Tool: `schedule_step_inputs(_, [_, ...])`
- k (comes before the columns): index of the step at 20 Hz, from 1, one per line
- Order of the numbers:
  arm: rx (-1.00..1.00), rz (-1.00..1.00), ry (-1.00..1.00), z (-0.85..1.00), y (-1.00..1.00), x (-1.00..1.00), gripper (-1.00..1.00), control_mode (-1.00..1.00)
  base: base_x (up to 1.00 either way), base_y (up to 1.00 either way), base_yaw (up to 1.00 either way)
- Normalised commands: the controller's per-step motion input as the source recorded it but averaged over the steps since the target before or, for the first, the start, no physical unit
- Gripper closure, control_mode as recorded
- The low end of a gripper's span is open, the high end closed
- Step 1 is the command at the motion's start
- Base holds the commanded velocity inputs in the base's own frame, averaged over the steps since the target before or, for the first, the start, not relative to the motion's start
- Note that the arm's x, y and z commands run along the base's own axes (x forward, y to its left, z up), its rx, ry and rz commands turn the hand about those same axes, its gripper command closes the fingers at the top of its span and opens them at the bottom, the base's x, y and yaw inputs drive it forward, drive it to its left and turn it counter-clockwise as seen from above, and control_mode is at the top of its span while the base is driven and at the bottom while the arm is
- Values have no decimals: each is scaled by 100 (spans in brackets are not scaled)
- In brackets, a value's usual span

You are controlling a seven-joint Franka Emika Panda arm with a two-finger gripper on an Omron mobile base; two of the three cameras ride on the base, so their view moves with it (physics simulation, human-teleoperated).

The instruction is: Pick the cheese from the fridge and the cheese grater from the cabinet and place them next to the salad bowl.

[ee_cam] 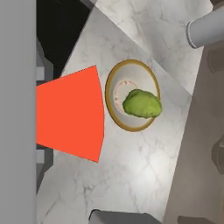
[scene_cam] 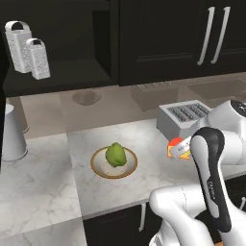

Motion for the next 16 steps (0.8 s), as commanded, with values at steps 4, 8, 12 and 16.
schedule_step_inputs(4, [0, -11, 0, -14, 0, 12, 100, -100, 0, 0, 0])
schedule_step_inputs(8, [-2, 0, 0, -35, 0, 27, 100, -100, 0, 0, 0])
schedule_step_inputs(12, [-5, 0, 0, -40, 0, 46, 100, -100, 0, 0, 0])
schedule_step_inputs(16, [-6, 0, 0, -39, 0, 45, 100, -100, 0, 0, 0])
